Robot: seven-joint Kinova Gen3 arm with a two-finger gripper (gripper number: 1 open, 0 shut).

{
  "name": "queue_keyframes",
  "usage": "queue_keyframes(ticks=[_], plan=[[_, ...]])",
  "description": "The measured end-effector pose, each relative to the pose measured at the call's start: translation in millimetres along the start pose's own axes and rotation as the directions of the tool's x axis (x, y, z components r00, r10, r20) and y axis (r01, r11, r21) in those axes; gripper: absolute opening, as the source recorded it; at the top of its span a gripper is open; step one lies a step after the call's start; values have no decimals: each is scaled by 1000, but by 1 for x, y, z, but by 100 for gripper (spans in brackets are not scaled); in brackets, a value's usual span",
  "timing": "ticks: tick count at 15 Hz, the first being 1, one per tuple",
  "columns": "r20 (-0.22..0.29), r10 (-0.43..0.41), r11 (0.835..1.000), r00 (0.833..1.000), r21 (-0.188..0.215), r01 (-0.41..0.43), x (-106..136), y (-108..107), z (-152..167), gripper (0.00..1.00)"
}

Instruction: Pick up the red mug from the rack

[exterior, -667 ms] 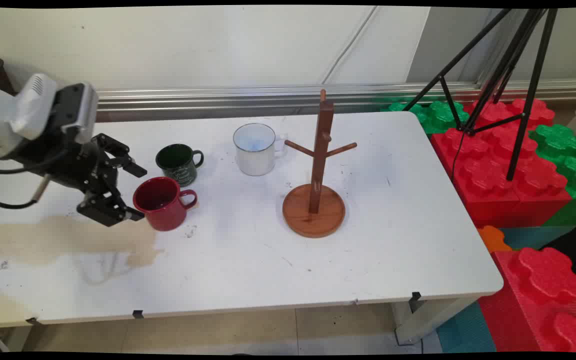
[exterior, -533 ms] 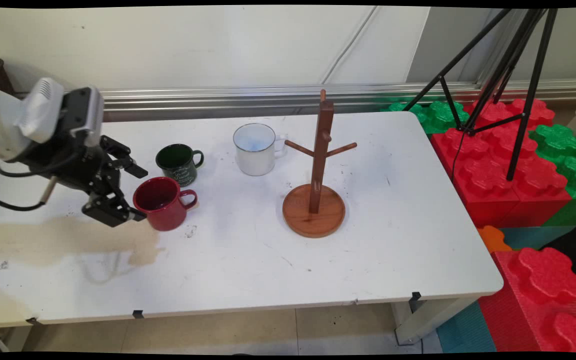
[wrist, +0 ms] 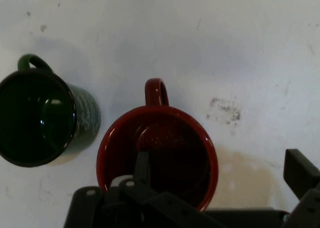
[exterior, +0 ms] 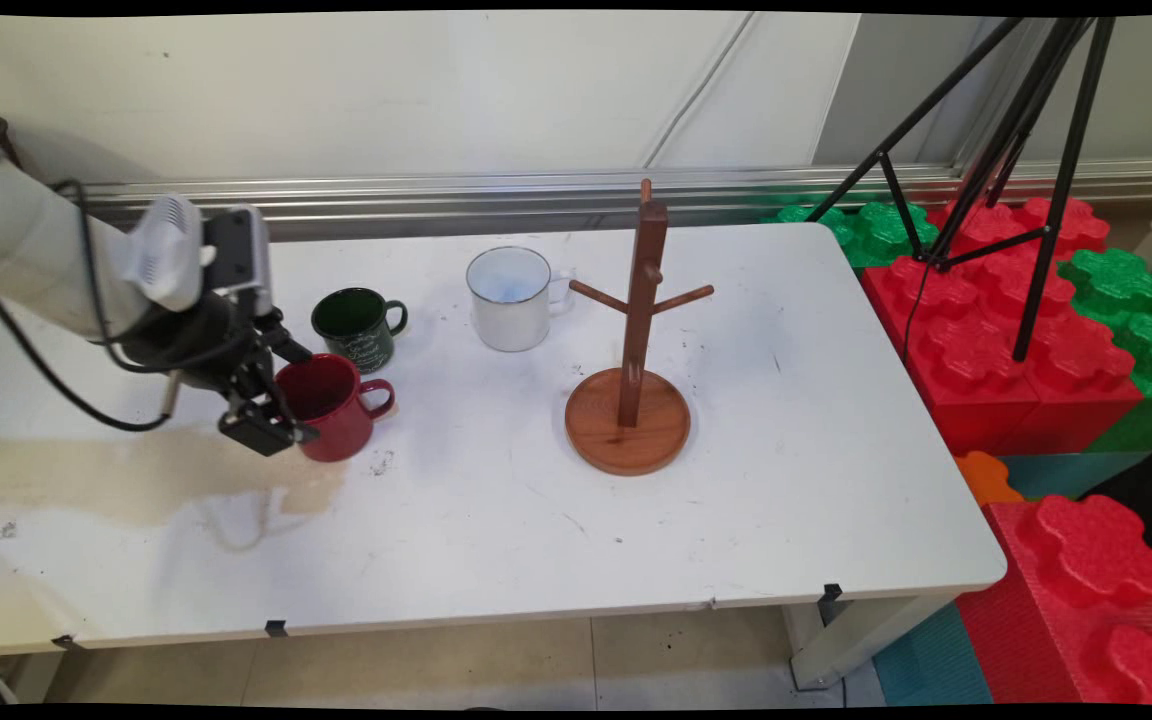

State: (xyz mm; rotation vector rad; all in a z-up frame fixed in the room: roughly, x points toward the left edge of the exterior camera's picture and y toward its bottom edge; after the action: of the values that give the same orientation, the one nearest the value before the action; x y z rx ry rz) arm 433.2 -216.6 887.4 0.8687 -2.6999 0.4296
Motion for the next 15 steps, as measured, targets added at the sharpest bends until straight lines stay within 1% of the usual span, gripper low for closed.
queue_keyframes(ticks=[7, 10, 11, 15], plan=[[86, -50, 999, 995, -3, 51, 7, 0, 45, 100], [115, -66, 998, 991, 1, 66, 9, 1, 59, 100], [121, -69, 998, 990, 3, 69, 9, 1, 62, 0], [140, -70, 998, 988, 15, 69, 11, 2, 72, 0]])
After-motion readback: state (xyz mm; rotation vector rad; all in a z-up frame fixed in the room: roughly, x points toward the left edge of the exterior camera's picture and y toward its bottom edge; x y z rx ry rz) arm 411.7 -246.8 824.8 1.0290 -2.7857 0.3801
